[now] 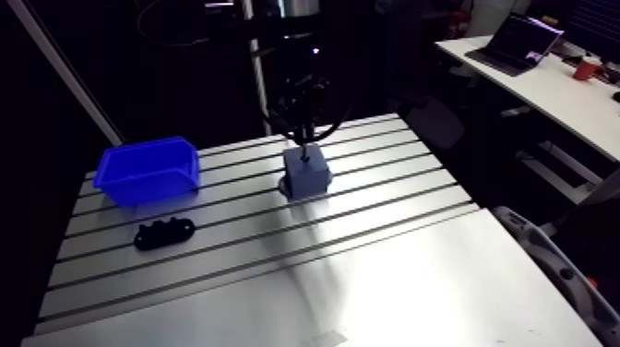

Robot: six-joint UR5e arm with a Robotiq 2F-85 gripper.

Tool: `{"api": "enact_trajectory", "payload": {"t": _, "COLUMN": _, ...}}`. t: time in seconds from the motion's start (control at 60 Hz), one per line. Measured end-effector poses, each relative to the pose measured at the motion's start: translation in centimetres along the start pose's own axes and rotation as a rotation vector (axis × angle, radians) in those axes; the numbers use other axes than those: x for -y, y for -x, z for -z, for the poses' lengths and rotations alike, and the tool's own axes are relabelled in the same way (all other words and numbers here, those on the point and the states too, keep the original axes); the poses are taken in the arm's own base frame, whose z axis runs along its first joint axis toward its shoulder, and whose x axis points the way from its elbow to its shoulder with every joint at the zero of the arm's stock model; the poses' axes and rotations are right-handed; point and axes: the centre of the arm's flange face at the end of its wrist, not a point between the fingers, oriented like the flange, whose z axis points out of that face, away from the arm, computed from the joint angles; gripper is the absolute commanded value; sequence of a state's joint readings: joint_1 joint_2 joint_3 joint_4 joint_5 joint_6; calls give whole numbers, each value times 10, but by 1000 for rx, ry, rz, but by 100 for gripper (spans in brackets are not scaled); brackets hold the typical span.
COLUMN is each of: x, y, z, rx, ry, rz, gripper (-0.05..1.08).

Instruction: Pick up the M10 bolt and insert it into the hex recess until seated.

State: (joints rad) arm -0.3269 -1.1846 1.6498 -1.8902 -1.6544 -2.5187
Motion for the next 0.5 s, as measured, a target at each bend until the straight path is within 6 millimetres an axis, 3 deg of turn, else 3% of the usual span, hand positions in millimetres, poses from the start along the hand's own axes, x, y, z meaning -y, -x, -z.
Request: {"api": "enact_trajectory", "payload": {"t": 0.5, "x": -3, "y": 1, "z": -4, "rx": 3, "ry": -6, "rz": -4, "gripper": 102}}
